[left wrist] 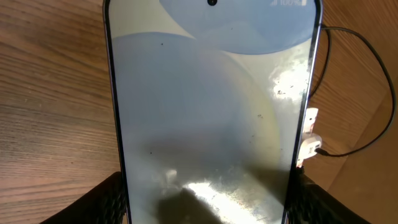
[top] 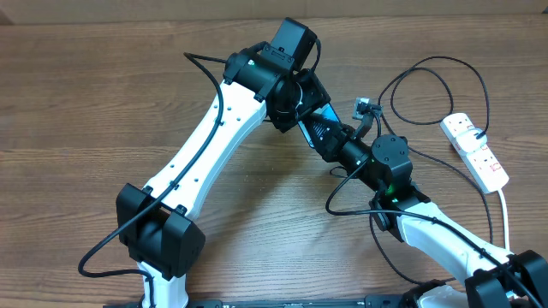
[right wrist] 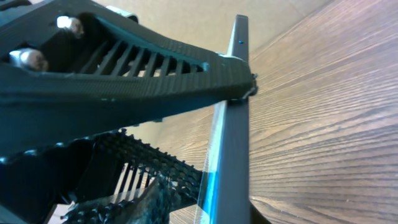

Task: Plug charger to phone and switch on socket

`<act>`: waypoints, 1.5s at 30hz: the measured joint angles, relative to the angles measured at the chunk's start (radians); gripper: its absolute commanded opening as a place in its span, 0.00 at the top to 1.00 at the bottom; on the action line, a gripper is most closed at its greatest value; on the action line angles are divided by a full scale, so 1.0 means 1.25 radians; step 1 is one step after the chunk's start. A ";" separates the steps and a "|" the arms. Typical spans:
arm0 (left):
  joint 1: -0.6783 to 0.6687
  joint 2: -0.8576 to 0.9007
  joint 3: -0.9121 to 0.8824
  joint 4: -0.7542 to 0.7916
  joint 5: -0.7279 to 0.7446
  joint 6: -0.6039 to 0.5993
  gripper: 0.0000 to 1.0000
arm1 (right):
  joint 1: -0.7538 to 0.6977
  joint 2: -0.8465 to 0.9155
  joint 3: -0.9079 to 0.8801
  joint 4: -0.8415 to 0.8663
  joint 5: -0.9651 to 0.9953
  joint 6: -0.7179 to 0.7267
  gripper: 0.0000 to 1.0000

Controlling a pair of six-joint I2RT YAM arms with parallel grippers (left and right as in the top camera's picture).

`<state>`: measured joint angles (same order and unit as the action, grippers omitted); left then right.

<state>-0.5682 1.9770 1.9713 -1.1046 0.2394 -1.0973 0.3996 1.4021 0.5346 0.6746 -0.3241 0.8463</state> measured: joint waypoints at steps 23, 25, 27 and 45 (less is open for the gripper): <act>0.086 0.000 0.027 -0.042 0.016 0.139 0.00 | 0.001 0.003 -0.003 -0.137 -0.031 0.178 0.96; 0.141 -0.003 0.058 -0.099 0.016 0.187 0.00 | 0.001 0.004 -0.003 -0.182 -0.034 0.229 0.96; 0.209 -0.025 0.074 -0.158 0.008 0.235 0.00 | 0.001 0.004 -0.003 -0.214 -0.052 0.280 0.96; 0.404 -0.563 0.082 -0.464 -0.182 0.348 0.00 | 0.002 0.004 -0.005 -0.110 -0.446 0.773 0.96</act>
<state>-0.0628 1.2728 2.0743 -1.6848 0.0116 -0.6628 0.4019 1.4075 0.5285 0.5373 -0.8810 1.8126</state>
